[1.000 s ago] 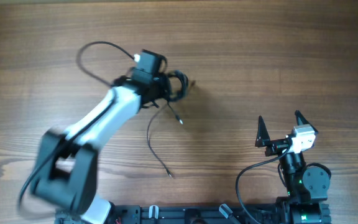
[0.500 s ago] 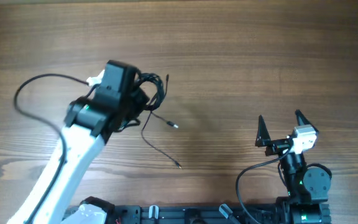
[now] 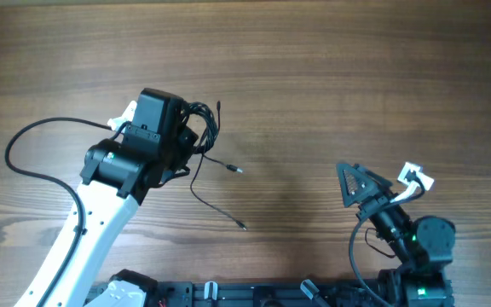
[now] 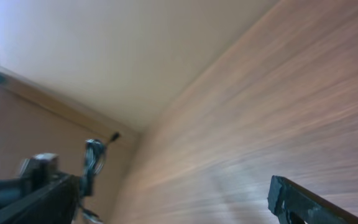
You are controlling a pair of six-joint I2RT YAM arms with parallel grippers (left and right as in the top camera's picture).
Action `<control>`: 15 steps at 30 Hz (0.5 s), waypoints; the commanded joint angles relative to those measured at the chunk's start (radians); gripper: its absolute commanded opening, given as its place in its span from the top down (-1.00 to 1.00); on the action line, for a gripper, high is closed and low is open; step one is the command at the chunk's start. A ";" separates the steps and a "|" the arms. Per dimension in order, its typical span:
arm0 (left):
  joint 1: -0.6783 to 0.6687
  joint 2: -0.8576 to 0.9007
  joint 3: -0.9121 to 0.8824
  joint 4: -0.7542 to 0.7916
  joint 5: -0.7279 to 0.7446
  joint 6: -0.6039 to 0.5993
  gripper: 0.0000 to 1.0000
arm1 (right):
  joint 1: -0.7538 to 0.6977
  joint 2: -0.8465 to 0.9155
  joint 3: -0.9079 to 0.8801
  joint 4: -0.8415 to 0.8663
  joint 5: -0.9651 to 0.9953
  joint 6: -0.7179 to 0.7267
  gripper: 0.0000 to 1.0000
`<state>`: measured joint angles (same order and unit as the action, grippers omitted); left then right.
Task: Untangle cables
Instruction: 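Move the right gripper toward the held bundle and grasp a loop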
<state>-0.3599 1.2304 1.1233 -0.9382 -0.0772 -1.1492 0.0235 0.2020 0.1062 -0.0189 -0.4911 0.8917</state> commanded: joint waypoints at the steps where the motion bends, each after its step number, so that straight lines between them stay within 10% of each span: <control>1: 0.002 0.018 0.002 0.018 0.005 -0.124 0.92 | 0.003 0.221 0.237 -0.090 0.008 -0.289 -0.99; 6: -0.003 0.031 0.002 0.016 0.022 -0.358 0.92 | 0.003 0.593 0.448 -0.041 -0.399 -0.275 -0.62; 15: -0.117 0.032 0.002 0.032 0.034 -0.411 0.92 | 0.270 0.989 0.449 0.484 -0.521 -0.034 -0.98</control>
<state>-0.4484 1.2606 1.1233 -0.9089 -0.0479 -1.5269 0.1787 1.1168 0.5434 0.3611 -0.9806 0.7822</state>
